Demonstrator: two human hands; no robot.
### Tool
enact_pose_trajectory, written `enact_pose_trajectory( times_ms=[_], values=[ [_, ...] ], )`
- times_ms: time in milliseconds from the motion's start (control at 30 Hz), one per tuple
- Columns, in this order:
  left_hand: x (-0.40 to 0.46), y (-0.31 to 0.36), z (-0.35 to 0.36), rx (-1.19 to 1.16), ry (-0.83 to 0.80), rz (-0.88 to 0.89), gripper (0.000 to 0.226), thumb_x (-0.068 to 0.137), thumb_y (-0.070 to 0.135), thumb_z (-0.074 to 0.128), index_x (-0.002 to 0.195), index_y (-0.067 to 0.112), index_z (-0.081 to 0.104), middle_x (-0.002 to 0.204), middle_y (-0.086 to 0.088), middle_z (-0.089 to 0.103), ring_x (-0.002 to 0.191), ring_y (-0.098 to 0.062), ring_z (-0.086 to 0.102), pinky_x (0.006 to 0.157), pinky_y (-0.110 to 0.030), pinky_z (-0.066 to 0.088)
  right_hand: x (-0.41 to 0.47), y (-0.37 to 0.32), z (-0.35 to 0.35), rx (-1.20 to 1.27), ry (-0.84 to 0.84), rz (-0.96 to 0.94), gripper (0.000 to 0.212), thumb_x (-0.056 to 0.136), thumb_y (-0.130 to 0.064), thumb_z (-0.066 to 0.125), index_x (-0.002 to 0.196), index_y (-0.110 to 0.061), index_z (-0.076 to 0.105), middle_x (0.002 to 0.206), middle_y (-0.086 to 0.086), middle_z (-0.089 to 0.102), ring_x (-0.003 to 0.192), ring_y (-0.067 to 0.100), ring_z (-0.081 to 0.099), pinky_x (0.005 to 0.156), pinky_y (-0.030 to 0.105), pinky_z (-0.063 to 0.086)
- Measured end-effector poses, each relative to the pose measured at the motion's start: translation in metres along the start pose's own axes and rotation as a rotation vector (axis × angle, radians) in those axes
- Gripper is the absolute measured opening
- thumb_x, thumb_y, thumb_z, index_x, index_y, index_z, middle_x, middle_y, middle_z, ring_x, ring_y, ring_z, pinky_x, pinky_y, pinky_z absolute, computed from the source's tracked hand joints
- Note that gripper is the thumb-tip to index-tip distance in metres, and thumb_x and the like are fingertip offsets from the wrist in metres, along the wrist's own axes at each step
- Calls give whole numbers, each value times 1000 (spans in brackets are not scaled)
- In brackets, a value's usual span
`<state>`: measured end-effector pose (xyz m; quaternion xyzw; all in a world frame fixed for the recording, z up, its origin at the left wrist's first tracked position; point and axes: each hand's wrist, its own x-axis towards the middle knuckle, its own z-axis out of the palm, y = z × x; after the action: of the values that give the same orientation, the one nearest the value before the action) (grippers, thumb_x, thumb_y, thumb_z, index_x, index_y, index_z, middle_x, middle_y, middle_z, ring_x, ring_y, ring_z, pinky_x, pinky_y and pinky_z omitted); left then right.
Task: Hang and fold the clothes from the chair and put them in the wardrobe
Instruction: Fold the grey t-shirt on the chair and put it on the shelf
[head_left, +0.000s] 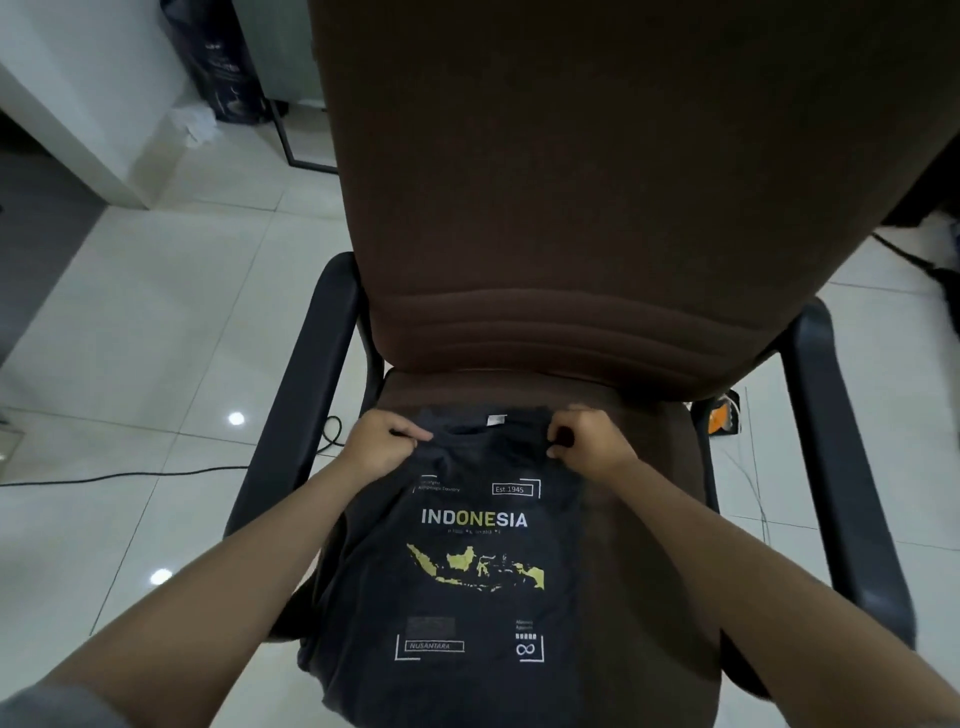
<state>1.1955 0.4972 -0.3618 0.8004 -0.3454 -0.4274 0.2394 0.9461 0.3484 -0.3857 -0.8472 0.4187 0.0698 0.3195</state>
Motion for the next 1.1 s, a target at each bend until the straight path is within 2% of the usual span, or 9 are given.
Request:
enact_pose_trajectory(
  times_ms=[67,167,233,333,433,500,633,900,1100],
  values=[
    [-15,19,-14,-32,-46,-14,30,83,-5,58,81,18,76,93,-3,70,92,-12,61,85,-26,47,-21,-9,-19,99,66,-9,16,72,-16,80,84,-12,70,92,2,66,88,19,62,76,26,45],
    [-43,46,-35,-32,-34,24,50,80,-9,58,56,31,73,83,0,69,89,-14,61,84,-26,48,-53,-27,-54,206,172,-17,9,73,-15,80,77,-14,72,85,-3,68,81,9,61,74,16,42],
    [-66,62,-47,10,-2,69,55,78,-11,59,49,34,71,80,1,67,85,-14,61,84,-26,48,-75,-37,-81,229,210,-35,10,72,-15,81,75,-17,72,80,-8,66,79,6,59,74,18,41],
    [-105,87,-62,141,76,137,46,74,-5,64,57,36,71,77,9,63,82,-15,60,80,-28,48,-110,-49,-120,173,187,-77,15,69,-20,83,71,-27,70,78,-17,65,79,1,59,77,23,44],
    [-149,116,-71,329,173,164,33,68,10,69,61,42,72,74,22,62,89,-12,61,87,-32,48,-153,-62,-153,99,178,-148,23,65,-25,85,63,-37,66,73,-19,66,76,-1,61,75,25,47],
    [-183,139,-70,378,212,179,29,68,11,71,62,39,72,73,17,68,85,-11,63,83,-29,50,-185,-70,-171,36,183,-201,21,65,-26,84,64,-36,66,70,-21,64,75,0,61,70,23,46],
    [-248,184,-66,369,350,230,25,67,4,69,61,27,73,68,5,71,73,-13,65,70,-26,52,-252,-84,-202,-25,215,-304,14,70,-24,82,71,-29,70,72,-20,61,76,3,59,68,19,42],
    [-370,261,-69,148,549,488,14,70,3,78,67,15,72,63,-6,66,56,-16,57,59,-24,45,-351,-106,-286,68,406,-472,13,70,-13,81,71,-20,70,77,-10,63,78,8,60,74,27,50],
    [-432,309,-86,144,568,655,20,71,2,77,69,22,71,83,-2,66,88,-25,62,86,-39,49,-404,-117,-355,60,540,-527,16,73,-4,76,75,-18,70,81,-9,63,79,8,57,74,22,44]
  ],
)
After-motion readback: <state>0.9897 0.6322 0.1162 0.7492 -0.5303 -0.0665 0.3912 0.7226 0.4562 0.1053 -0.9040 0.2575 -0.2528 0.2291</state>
